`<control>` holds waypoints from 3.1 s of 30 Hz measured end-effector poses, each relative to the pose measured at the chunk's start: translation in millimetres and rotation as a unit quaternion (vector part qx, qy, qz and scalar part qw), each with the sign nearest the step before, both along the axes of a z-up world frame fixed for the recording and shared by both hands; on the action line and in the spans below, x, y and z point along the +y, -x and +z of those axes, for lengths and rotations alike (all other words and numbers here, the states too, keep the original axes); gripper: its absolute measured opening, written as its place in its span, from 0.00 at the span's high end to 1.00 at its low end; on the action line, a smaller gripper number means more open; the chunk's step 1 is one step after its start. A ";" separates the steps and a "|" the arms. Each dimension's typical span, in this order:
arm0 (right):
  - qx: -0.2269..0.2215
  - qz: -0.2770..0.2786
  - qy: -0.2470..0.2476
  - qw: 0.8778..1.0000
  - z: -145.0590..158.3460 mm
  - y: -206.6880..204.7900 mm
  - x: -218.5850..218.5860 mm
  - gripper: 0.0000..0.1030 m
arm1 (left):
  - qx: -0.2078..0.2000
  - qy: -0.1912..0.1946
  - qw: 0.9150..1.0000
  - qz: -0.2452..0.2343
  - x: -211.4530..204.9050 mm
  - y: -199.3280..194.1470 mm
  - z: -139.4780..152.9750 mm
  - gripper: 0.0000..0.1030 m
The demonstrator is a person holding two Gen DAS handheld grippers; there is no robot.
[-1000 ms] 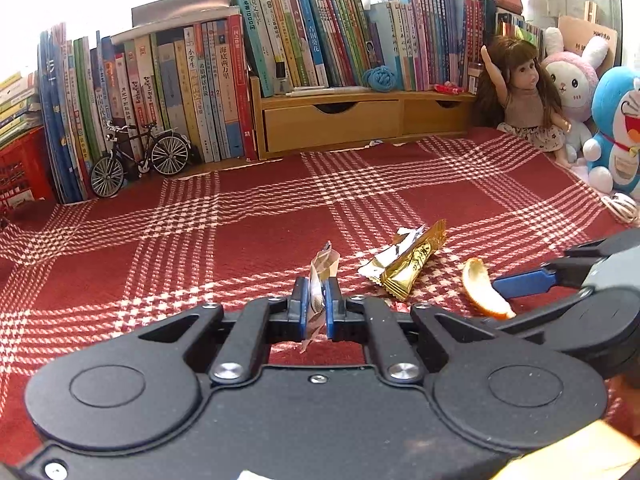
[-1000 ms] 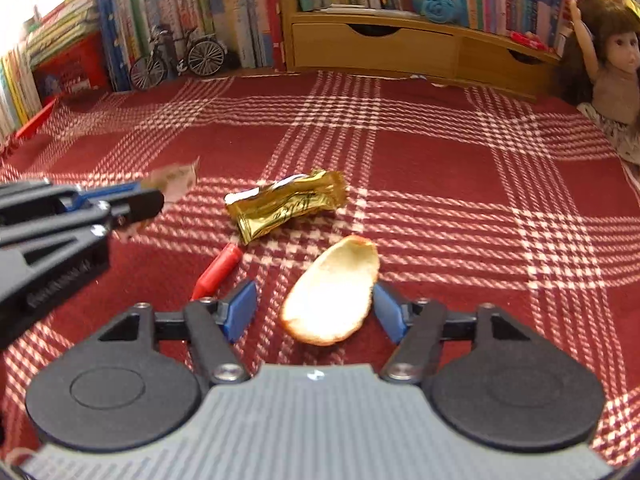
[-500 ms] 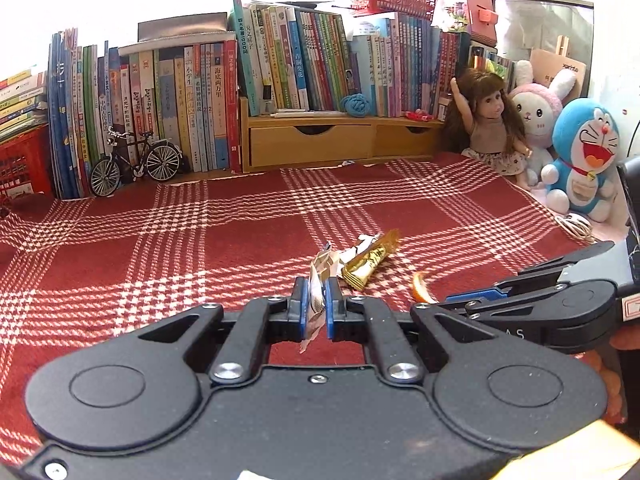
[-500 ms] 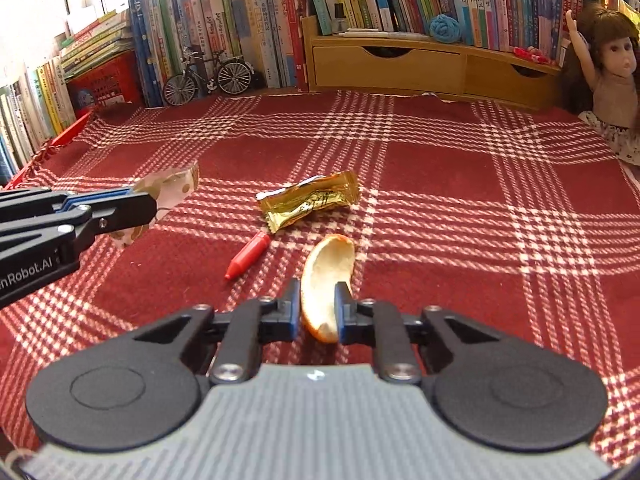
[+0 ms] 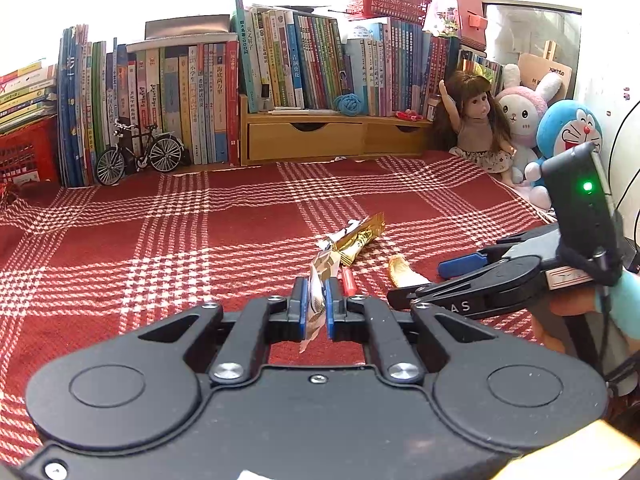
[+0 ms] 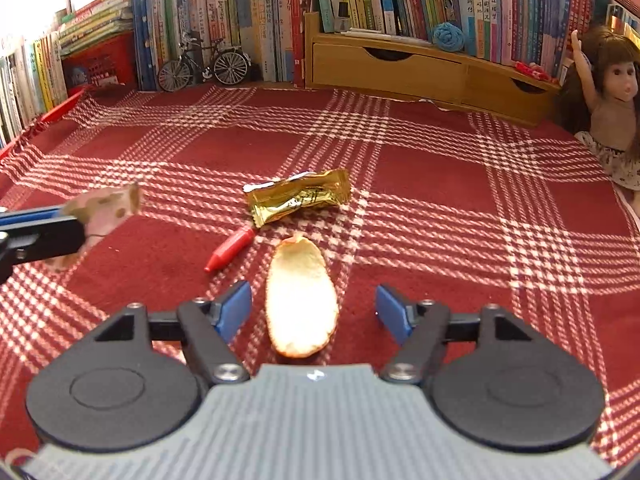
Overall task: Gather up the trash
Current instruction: 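Lift the clear wrapper and gold shell and carry them toward the bin, then open both tools over the black bin to drop the wrapper and shell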
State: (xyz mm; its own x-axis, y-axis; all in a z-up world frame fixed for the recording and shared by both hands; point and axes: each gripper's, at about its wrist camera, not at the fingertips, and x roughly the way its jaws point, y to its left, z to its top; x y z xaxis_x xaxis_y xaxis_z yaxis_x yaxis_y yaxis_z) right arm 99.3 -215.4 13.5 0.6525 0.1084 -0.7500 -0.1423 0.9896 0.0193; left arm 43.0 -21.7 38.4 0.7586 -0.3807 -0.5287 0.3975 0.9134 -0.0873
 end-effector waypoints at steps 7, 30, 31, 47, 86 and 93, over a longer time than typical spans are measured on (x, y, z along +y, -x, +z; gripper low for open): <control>0.001 0.027 0.004 1.000 -1.7 5.7 6.8 0.57 | 0.005 0.001 1.000 0.004 3.8 -1.0 -3.8 0.92; -0.031 0.082 -0.018 0.996 35.0 87.7 12.9 0.57 | 0.005 0.023 1.000 -0.005 15.3 52.1 1.6 0.92; -0.032 0.083 -0.020 0.996 36.2 92.8 12.4 0.57 | 0.005 0.024 1.000 -0.004 16.1 56.6 1.5 0.92; -0.014 0.110 -0.046 0.993 36.8 180.3 8.2 0.57 | 0.019 0.039 0.999 -0.017 30.2 158.7 -12.2 0.91; 0.111 0.168 -0.056 0.978 -21.3 242.1 28.4 0.54 | 0.149 -0.031 0.987 -0.043 21.7 218.7 -81.7 0.88; 0.109 0.168 -0.058 0.978 -20.9 240.2 28.3 0.49 | 0.153 -0.035 0.987 -0.042 19.7 217.1 -84.2 0.77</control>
